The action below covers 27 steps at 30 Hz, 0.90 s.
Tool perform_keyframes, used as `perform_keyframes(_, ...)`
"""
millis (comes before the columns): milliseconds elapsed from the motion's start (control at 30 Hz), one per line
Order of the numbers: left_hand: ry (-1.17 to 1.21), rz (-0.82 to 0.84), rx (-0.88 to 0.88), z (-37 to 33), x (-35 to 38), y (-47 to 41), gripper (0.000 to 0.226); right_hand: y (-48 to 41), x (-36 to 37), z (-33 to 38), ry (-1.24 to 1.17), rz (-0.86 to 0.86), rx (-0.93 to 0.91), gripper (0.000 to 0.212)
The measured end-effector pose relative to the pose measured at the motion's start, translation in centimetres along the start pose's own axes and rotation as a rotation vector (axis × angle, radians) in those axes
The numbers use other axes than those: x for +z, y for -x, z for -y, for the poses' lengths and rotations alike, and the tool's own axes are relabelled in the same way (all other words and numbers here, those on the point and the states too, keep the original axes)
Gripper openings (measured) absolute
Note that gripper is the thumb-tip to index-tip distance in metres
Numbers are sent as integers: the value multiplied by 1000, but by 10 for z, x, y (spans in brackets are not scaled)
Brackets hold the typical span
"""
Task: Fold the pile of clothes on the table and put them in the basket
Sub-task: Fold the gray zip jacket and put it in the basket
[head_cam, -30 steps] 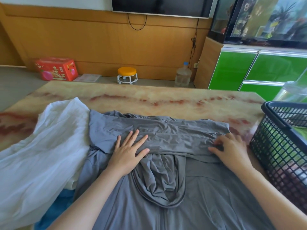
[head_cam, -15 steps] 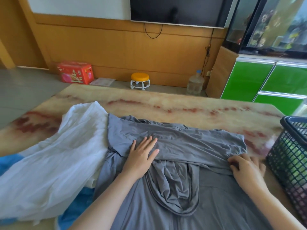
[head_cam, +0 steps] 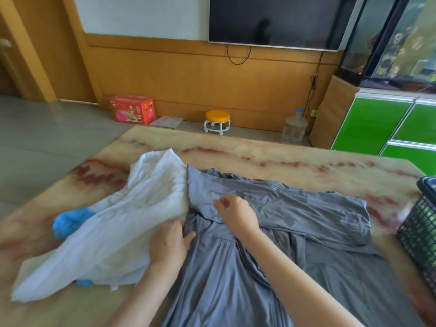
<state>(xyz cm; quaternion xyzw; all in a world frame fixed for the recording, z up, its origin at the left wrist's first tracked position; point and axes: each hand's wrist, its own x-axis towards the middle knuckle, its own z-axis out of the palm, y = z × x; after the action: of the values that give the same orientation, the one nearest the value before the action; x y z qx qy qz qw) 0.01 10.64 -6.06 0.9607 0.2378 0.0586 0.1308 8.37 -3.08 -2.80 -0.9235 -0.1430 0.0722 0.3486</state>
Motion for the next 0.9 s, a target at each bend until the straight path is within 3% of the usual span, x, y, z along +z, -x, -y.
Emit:
perform_keyframes(100, 126, 25, -25, 8, -1, -8, 21, -18, 25, 23, 30, 65, 34, 42)
perform_keyframes(233, 555, 74, -197, 30, -8, -12, 7, -34, 43, 24, 99, 65, 68, 40)
perform_keyframes(367, 868, 117, -288, 39, -14, -9, 9, -42, 51, 23, 184, 127, 77, 49)
perform_keyframes(433, 852, 144, -244, 35, -11, -10, 3, -47, 49, 31, 222, 75, 68, 55)
perform_keyframes(567, 523, 188, -83, 21, -8, -12, 39, -56, 52, 50, 363, -17, 54, 58)
perform_keyframes(733, 511, 197, -31, 13, -9, -12, 31, -67, 53, 52, 255, 127, 198, 46)
perform_keyframes(833, 603, 236, -72, 12, -8, -16, 16, -72, 49, 39, 259, 109, 202, 24)
perform_keyframes(900, 664, 254, -70, 8, -6, -16, 10, -72, 45, 30, 255, 70, 179, 26)
